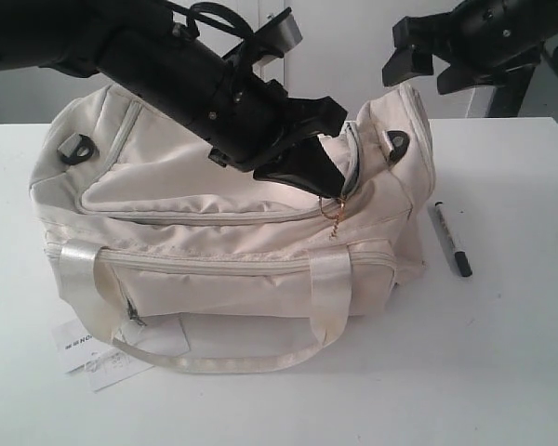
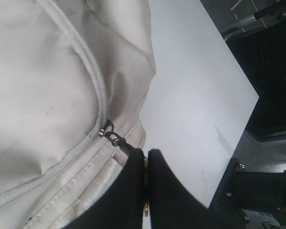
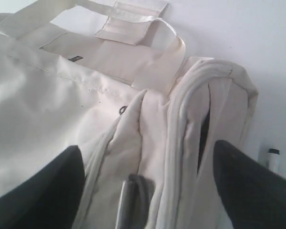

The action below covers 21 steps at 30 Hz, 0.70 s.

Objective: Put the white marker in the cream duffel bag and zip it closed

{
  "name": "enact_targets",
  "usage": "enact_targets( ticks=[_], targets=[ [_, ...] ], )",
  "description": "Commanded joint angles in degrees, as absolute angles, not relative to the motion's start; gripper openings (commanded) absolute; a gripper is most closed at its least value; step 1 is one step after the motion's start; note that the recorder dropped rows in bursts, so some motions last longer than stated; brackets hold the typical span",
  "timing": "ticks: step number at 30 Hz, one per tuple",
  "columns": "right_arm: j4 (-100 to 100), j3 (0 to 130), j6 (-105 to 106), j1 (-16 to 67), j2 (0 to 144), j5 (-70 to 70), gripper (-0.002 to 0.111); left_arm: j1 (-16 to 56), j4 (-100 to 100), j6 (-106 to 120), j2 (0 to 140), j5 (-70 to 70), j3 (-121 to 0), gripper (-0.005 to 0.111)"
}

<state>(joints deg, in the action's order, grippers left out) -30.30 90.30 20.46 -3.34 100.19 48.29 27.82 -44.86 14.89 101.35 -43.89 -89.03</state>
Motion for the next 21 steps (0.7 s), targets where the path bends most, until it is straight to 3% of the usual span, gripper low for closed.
enact_targets(
  ticks=[1,6,21],
  targets=[
    [-28.50,90.58,19.65,-3.48,95.94,56.04,0.070,28.12,-45.71,15.35,100.47,-44.53,-88.59,0.000],
    [-28.47,87.99,18.46,-3.48,93.36,61.15,0.070,28.12,-45.71,15.46,100.47,-44.40,-88.59,0.000],
    [-31.52,73.50,17.71,-3.32,88.13,56.45,0.070,28.12,-45.71,16.61,100.47,-44.51,-88.59,0.000]
  ],
)
